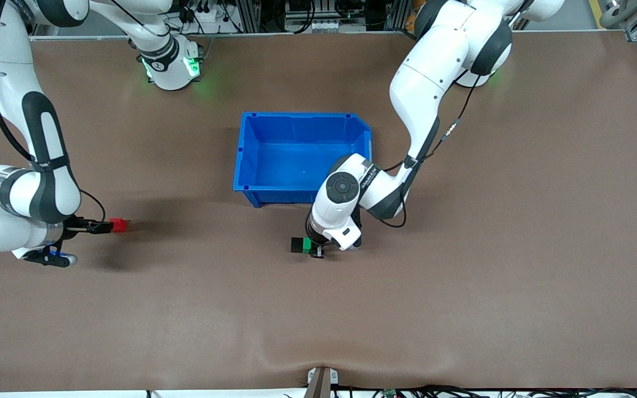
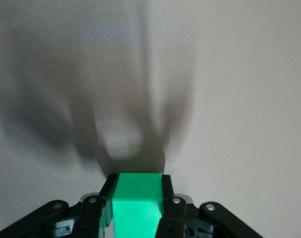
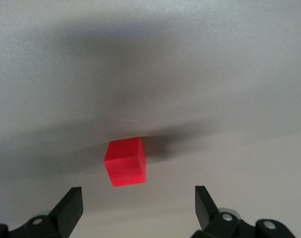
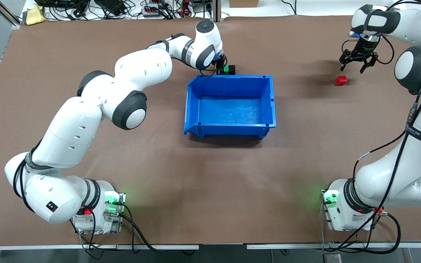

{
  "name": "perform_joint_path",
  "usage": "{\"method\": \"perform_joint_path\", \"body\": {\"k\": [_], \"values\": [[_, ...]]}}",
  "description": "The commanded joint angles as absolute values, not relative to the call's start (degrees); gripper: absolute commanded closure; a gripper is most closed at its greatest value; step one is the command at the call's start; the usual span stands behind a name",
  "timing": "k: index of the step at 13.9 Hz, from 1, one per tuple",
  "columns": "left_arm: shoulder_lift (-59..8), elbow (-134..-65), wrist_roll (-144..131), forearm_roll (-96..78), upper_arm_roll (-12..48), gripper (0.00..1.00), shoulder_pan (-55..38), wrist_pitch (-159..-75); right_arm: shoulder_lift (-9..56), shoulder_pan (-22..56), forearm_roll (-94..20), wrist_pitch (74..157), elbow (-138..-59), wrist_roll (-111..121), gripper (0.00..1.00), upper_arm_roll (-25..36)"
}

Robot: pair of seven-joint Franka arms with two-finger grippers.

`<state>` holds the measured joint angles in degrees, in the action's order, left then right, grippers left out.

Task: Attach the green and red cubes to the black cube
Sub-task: 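Grasp the red cube with the right gripper while the left gripper withdraws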

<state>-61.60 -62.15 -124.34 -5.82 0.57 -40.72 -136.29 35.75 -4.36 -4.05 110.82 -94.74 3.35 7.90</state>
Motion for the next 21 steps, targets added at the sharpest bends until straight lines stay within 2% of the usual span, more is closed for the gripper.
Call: {"method": "perform_joint_path", "body": {"k": [1, 2, 5, 8, 21], "values": [[-60.6, -62.5, -122.3, -6.9, 0.4, 0.40, -40.8, -134.3, 36.1, -3.9, -5.1, 111.4, -95.1, 3.5, 0.00, 8.1], [-60.5, -62.5, -122.2, -6.8, 0.4, 0.00, -40.8, -134.3, 36.4, -3.6, -5.3, 111.5, -95.2, 3.5, 0.00, 8.1], [-59.4, -62.5, -121.6, -6.8, 0.2, 0.00, -40.5, -134.0, 37.0, -3.1, -5.4, 112.7, -95.4, 3.3, 0.00, 8.1], [-55.8, -62.5, -118.6, -6.8, 0.3, 0.00, -38.2, -129.9, 37.4, -3.0, -5.3, 118.2, -99.0, 3.4, 0.00, 8.1], [-33.3, -63.5, -92.6, -6.1, -0.1, 0.00, -24.9, -100.8, 37.2, -2.4, -4.7, 120.4, -99.8, 3.6, 0.00, 8.2]]}}
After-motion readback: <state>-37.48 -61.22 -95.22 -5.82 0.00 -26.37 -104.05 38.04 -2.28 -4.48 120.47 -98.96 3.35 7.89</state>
